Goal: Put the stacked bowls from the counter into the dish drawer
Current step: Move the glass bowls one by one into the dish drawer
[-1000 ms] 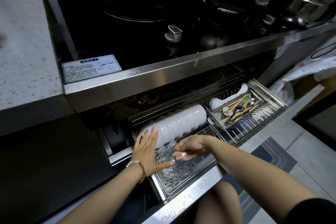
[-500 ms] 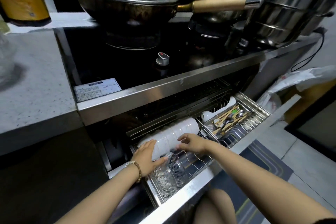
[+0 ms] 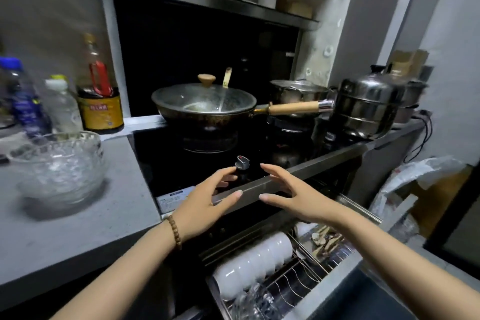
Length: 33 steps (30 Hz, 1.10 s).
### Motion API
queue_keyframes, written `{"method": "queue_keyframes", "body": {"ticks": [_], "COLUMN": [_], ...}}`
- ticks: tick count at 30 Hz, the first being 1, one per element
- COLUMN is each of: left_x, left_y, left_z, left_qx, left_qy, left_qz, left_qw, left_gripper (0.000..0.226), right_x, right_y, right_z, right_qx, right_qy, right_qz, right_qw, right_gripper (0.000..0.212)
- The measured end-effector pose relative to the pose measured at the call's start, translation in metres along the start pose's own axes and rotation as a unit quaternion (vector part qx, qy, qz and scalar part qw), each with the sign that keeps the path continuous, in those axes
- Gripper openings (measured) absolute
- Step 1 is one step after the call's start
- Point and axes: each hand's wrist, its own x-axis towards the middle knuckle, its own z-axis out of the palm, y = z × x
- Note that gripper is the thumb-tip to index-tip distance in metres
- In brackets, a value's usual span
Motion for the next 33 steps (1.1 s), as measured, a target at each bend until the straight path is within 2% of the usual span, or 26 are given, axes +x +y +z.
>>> {"method": "queue_keyframes", "body": {"ticks": [8,12,17,25,31,33], "left_x": [-0.034,-0.057,-0.083,-0.109,-0.109,-0.106], "left_y": [0.022,0.011,-0.015,-0.064,-0.094,-0.099], "left_z": [-0.134,-0.187,-0.237,-0.268,-0.262,-0.259], "left_qx": [0.049,0.077,0.111,0.103,0.072,0.05], "left_qy": [0.104,0.16,0.212,0.238,0.207,0.201], "left_qz": [0.002,-0.009,-0.051,-0.139,-0.174,-0.178], "left_qw": [0.993,0.984,0.97,0.956,0.96,0.962], "left_gripper": [0.059,0.06,0.059,0.069,0.082,0.078], "right_x": [0.047,0.077,0.108,0.148,0.168,0.173], "right_y": [-0.103,-0.149,-0.189,-0.217,-0.214,-0.21], "right_z": [0.021,0.053,0.099,0.153,0.177,0.182], "right_qx": [0.008,-0.007,0.011,0.024,0.048,0.041], "right_qy": [-0.012,-0.041,-0.07,-0.085,-0.074,-0.081], "right_qz": [-0.108,-0.161,-0.188,-0.197,-0.164,-0.155], "right_qw": [0.994,0.986,0.98,0.976,0.982,0.984], "right_gripper": [0.076,0.08,0.08,0.071,0.074,0.076]}}
